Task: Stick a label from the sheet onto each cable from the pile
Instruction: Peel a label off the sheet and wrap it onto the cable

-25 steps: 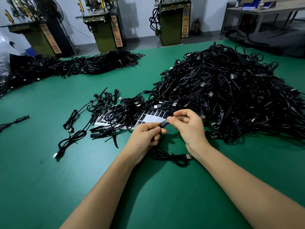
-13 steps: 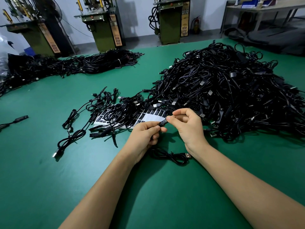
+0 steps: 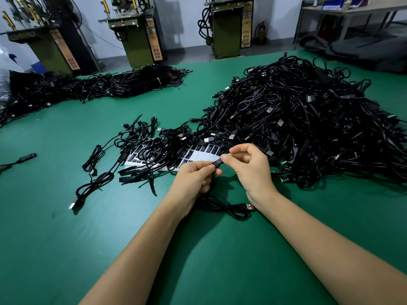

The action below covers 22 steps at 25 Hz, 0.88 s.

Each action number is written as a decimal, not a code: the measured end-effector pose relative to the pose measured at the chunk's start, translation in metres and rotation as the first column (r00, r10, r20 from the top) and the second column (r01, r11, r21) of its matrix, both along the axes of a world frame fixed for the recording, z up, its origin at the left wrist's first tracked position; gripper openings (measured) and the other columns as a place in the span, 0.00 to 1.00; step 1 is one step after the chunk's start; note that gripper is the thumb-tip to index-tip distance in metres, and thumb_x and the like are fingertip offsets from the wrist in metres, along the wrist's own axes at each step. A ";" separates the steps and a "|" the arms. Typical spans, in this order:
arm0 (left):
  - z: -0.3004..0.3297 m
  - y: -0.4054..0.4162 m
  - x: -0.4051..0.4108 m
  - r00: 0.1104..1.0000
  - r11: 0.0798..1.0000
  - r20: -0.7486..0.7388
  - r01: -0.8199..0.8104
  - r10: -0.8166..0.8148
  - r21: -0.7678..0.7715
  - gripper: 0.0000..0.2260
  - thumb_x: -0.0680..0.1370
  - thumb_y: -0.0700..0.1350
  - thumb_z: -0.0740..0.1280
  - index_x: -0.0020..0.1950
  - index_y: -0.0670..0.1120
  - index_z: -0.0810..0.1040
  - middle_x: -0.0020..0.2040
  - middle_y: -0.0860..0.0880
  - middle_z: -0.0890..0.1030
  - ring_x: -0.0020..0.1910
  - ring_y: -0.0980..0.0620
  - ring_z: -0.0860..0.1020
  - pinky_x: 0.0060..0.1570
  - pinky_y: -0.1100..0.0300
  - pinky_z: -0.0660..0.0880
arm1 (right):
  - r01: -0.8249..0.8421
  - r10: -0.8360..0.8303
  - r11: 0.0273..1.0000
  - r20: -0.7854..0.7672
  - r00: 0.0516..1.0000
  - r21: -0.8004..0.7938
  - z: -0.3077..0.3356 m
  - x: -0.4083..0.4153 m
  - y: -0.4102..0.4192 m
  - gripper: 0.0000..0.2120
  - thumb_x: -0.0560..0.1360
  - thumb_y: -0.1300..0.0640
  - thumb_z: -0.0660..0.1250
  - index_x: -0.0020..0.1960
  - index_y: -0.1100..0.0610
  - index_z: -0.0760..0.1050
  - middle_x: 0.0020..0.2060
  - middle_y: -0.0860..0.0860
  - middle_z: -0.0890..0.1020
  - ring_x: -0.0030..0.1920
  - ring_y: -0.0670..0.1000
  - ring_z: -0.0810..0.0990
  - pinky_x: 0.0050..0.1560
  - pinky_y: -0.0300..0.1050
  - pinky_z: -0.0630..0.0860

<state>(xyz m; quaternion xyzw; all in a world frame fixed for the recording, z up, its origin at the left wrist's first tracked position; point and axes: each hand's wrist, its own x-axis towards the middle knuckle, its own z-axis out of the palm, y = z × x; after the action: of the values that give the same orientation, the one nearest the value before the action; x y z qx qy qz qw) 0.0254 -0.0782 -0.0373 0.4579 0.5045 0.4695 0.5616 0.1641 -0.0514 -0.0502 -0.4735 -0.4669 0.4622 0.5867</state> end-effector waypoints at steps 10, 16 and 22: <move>0.000 0.000 0.001 0.999 1.000 -0.032 0.008 -0.008 0.002 0.12 0.82 0.38 0.60 0.42 0.37 0.79 0.23 0.52 0.63 0.22 0.58 0.58 0.22 0.69 0.57 | -0.012 0.012 1.000 -0.014 1.000 0.008 0.002 0.000 -0.001 0.09 0.69 0.62 0.76 0.43 0.55 0.77 0.37 0.49 0.82 0.39 0.42 0.81 0.42 0.33 0.76; 0.000 -0.001 0.001 0.999 1.000 -0.053 0.008 -0.007 0.008 0.12 0.82 0.39 0.60 0.41 0.37 0.79 0.23 0.53 0.63 0.22 0.58 0.58 0.21 0.69 0.56 | -0.007 0.007 1.000 0.021 1.000 -0.008 0.002 0.000 -0.001 0.09 0.69 0.61 0.76 0.43 0.54 0.76 0.37 0.50 0.82 0.39 0.43 0.80 0.43 0.36 0.75; 0.003 -0.001 0.003 0.996 1.000 -0.085 0.000 0.001 0.011 0.13 0.82 0.39 0.60 0.39 0.39 0.78 0.25 0.52 0.61 0.21 0.58 0.57 0.21 0.69 0.56 | -0.007 0.007 1.000 0.039 0.999 0.012 0.003 0.000 -0.002 0.08 0.70 0.61 0.75 0.43 0.54 0.76 0.37 0.50 0.82 0.40 0.44 0.80 0.45 0.37 0.76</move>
<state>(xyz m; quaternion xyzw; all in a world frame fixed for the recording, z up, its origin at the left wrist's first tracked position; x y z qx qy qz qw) 0.0282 -0.0791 -0.0347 0.4802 0.5255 0.4526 0.5371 0.1643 -0.0530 -0.0476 -0.4770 -0.4829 0.4519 0.5788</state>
